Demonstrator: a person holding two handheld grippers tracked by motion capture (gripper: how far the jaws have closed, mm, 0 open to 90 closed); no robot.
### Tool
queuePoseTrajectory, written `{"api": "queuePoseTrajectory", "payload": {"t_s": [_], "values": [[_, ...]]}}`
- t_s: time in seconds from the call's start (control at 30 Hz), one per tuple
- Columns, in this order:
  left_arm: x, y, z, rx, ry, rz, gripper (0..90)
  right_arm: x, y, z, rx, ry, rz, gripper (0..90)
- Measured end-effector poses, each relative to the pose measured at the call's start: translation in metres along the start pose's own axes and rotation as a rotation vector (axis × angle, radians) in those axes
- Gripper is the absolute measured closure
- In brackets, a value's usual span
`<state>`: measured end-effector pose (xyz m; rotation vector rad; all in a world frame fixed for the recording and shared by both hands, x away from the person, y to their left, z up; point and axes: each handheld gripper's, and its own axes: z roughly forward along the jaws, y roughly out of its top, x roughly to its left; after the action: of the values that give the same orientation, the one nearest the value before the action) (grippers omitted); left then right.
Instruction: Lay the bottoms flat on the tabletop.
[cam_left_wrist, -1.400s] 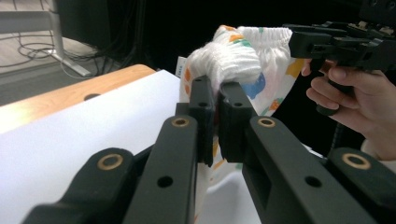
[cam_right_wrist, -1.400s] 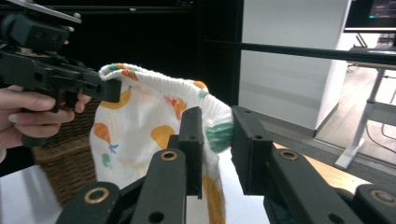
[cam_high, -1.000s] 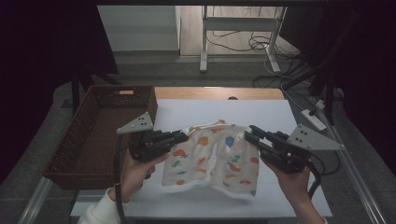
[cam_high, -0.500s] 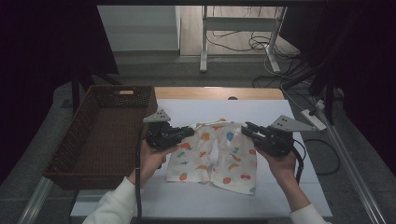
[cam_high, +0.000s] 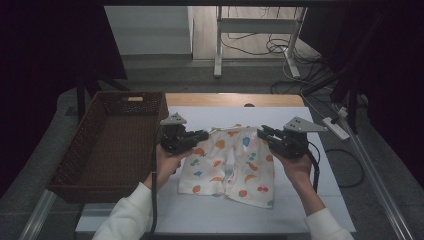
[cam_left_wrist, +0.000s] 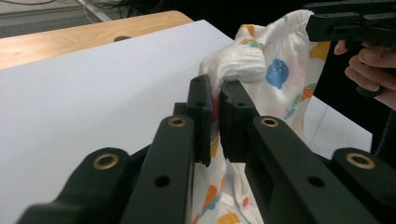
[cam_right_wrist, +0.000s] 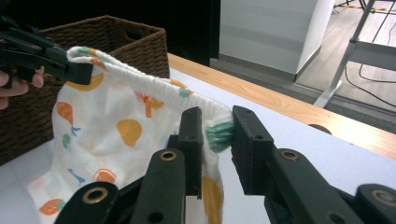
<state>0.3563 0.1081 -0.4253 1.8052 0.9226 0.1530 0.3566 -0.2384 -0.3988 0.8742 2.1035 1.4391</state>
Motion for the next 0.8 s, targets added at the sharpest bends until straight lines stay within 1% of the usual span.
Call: {"api": "queuePoseTrajectory", "payload": {"t_s": [0.07,0.1,0.13,0.17,0.2,0.23,0.27,0.33,0.4,0.57,0.67,0.8], "values": [[0.003,0.000,0.003,0.007,0.020,-0.003,78.5,-0.002,0.000,0.004,0.004,-0.010,-0.008,73.4],[0.004,-0.001,0.004,0.013,0.040,-0.001,72.3,-0.003,0.000,0.007,0.013,-0.025,-0.020,72.0],[0.004,-0.001,0.005,0.013,0.076,-0.007,60.4,-0.004,0.000,0.009,0.022,-0.054,-0.038,68.1],[0.004,-0.001,0.006,0.014,0.096,-0.016,45.0,-0.004,-0.001,0.011,0.030,-0.087,-0.042,59.6],[0.005,-0.002,0.005,0.009,0.106,-0.023,38.4,-0.006,-0.002,0.013,0.041,-0.109,-0.030,50.7],[0.005,-0.002,0.004,0.002,0.112,-0.030,36.2,-0.008,-0.003,0.014,0.051,-0.118,-0.011,48.6],[0.005,-0.002,0.003,-0.002,0.114,-0.032,34.2,-0.010,-0.004,0.013,0.059,-0.112,0.009,48.6],[0.004,-0.002,0.001,-0.007,0.104,-0.030,32.9,-0.011,-0.006,0.010,0.052,-0.111,0.023,48.4],[0.002,-0.003,0.000,-0.007,0.095,-0.025,32.6,-0.011,-0.007,0.007,0.050,-0.104,0.030,48.0],[-0.002,-0.005,0.002,0.019,0.067,-0.005,32.4,-0.010,-0.011,0.004,0.058,-0.079,0.047,47.0],[-0.003,-0.006,0.003,0.034,0.059,0.001,31.9,-0.011,-0.016,0.003,0.067,-0.065,0.062,46.3],[-0.003,-0.008,0.004,0.041,0.054,0.005,32.2,-0.013,-0.022,0.002,0.084,-0.049,0.063,45.9]]}}
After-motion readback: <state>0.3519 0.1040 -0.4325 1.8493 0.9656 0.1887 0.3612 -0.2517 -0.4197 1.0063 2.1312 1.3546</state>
